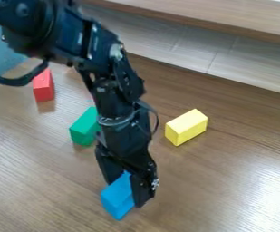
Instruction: Put the blue rectangle to the right side of the table
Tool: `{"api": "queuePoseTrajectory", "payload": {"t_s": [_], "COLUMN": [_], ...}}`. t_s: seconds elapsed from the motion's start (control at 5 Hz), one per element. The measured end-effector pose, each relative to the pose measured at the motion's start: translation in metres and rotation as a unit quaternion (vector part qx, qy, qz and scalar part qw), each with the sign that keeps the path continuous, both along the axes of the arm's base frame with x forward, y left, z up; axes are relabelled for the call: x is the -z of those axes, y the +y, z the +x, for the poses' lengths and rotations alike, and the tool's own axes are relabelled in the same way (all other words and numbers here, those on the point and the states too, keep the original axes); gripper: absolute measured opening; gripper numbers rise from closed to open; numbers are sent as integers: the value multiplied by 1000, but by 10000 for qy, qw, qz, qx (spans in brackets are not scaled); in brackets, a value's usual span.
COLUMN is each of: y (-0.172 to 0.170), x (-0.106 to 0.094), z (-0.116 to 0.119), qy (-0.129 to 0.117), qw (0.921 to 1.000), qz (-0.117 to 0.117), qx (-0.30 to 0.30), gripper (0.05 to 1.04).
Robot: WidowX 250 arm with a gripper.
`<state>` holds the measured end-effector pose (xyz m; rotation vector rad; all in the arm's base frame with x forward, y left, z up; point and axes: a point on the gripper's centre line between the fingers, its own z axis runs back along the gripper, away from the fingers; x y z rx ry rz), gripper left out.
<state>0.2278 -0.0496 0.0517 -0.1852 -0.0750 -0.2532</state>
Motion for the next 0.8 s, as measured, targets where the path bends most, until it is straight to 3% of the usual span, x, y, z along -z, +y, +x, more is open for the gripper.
{"api": "queuePoseTrajectory", "payload": {"t_s": [0.2, 0.4, 0.8], "y": [12, 19, 49], "x": [-20, -32, -52], "z": [12, 21, 39], "qy": [-227, -317, -525], "qw": [9990, 9980, 9939], "qz": [-253, -356, -354], "qx": [-290, -425, -908], "gripper": [1000, 1000, 1000]}}
